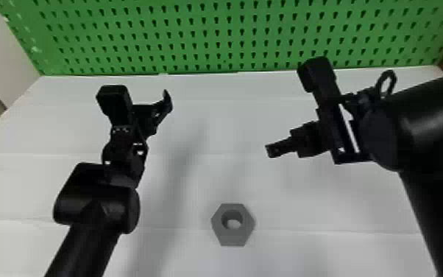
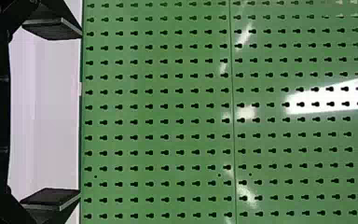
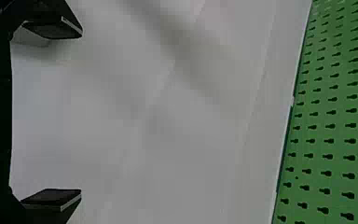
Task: Pick up the hex nut
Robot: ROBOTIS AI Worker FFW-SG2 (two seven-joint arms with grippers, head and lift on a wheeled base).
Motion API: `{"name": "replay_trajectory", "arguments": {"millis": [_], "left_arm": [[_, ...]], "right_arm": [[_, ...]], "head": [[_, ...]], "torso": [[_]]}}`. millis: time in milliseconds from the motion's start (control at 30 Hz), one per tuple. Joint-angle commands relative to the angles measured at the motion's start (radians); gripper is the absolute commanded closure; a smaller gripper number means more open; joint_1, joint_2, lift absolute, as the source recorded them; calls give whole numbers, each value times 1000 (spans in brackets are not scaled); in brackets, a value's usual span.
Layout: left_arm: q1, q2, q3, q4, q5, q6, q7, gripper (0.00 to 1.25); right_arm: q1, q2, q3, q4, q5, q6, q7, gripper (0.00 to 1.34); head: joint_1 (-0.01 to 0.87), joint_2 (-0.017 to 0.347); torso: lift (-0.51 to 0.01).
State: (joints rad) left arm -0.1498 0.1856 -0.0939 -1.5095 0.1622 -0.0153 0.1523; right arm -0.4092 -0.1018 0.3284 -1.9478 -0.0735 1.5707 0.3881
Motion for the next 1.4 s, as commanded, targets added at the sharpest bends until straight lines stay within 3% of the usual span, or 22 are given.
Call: {"name": "replay_trajectory", "arguments": {"millis": [0, 433, 633, 833, 1367], "left_arm": [[-1, 0, 0, 0, -1, 0, 1, 90], [-5, 0, -3, 2, -3, 0, 1, 90], [-5, 0, -3, 2, -6, 0, 1, 90], [-5, 0, -1, 2, -7, 0, 1, 90], [-11, 0, -4, 2, -10, 0, 1, 90]], "right_arm": [[-17, -3, 31, 35, -12, 1, 0, 99], [-77, -26, 112, 139, -109, 1, 0, 113], [-82, -12, 126, 171, -106, 1, -2, 124], [-111, -15, 175, 222, -106, 1, 0, 122], [-186, 27, 279, 348, -112, 1, 0, 124]], "head": [[785, 150], [785, 150], [785, 150], [785, 150], [785, 150]], "torso": [[-80], [-80], [-80], [-80], [-80]]}}
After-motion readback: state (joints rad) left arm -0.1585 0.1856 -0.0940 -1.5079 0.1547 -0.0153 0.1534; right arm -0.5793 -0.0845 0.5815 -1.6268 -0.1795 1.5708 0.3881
